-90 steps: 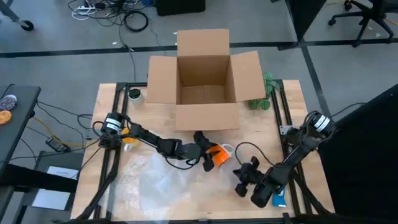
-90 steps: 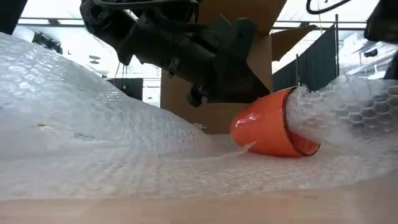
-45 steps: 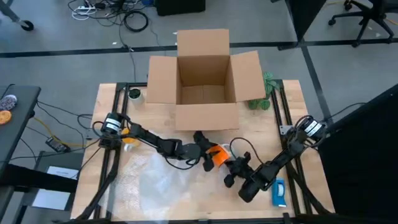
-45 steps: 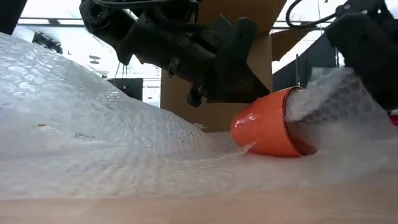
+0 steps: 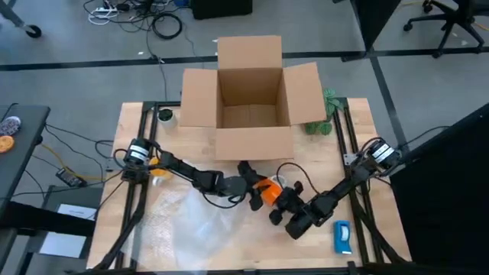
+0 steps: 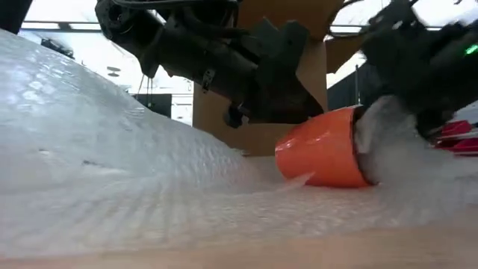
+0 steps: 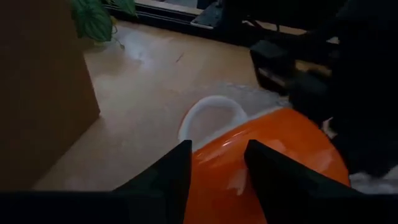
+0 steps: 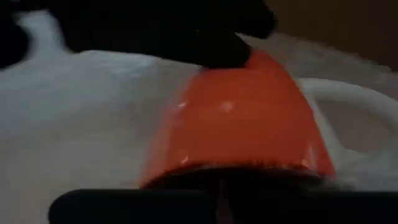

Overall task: Wrap mug
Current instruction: Wrap the orange mug with the bubble wrap

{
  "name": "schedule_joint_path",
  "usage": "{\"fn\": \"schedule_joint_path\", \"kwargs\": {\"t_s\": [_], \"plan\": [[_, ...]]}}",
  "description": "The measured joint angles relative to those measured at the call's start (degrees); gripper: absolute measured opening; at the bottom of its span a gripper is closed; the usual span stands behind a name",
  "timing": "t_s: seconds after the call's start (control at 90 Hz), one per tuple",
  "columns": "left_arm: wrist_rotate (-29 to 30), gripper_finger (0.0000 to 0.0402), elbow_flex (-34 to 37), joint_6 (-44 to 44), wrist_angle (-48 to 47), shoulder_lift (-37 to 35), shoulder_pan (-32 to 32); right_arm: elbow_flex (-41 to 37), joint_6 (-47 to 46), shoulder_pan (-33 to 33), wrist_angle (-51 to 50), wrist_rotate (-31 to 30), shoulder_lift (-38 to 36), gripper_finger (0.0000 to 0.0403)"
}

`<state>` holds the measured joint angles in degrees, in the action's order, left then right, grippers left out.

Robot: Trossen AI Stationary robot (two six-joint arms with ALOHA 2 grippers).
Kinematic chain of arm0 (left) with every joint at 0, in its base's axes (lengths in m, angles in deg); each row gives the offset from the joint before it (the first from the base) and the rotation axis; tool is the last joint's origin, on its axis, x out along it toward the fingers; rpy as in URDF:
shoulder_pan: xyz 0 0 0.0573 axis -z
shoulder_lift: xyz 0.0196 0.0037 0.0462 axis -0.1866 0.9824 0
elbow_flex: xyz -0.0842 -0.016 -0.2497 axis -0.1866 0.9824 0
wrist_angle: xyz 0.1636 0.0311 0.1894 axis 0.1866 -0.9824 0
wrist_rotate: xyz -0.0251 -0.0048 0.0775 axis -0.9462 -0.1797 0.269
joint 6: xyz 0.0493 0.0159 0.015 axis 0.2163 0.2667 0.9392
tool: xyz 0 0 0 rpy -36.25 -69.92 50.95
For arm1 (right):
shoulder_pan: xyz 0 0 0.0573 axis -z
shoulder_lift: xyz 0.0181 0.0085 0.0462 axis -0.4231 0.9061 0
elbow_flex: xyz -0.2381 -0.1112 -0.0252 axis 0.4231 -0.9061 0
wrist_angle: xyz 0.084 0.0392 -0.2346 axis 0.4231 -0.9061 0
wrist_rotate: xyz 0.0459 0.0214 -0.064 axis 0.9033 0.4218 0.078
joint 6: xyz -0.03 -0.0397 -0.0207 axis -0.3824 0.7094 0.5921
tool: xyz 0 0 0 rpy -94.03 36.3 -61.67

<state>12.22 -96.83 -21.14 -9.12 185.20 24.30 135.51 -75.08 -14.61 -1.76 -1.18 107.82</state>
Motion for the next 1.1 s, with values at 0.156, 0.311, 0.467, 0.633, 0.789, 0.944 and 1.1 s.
{"fn": "schedule_joint_path", "kwargs": {"t_s": [0.156, 0.311, 0.467, 0.633, 0.789, 0.944, 1.1], "plan": [[0.06, 0.0142, 0.0, -0.69, -0.15, 0.0, 0.0, 0.0, -1.96, -4.55, -8.16, 6.33, -7.33, 0.0], [0.32, 0.0142, 0.0, -0.76, -0.04, 0.0, 0.01, 0.07, -0.59, -8.35, -16.02, 14.57, -12.76, 0.0], [0.36, 0.0142, 0.02, -0.82, 0.04, 0.0, 0.03, 0.04, -8.6, -9.09, -25.15, 13.26, -9.64, 0.0], [0.41, 0.0142, 0.04, -1.01, 0.02, 0.0, 0.09, 0.02, -10.37, -6.16, -19.39, 10.67, -1.96, 0.0], [0.43, 0.0142, 0.07, -1.01, 0.0, 0.0, 0.09, 0.07, -5.13, -4.11, -8.37, 3.58, -0.88, 0.0], [0.45, 0.0142, 0.07, -1.01, 0.13, 0.0, 0.09, 0.04, 0.94, -0.48, -6.47, 2.44, -1.0, 0.0], [0.54, 0.0142, 0.07, -0.98, 0.11, 0.0, 0.09, 0.02, 4.01, 3.77, -5.78, 2.45, 0.82, 0.0]]}}
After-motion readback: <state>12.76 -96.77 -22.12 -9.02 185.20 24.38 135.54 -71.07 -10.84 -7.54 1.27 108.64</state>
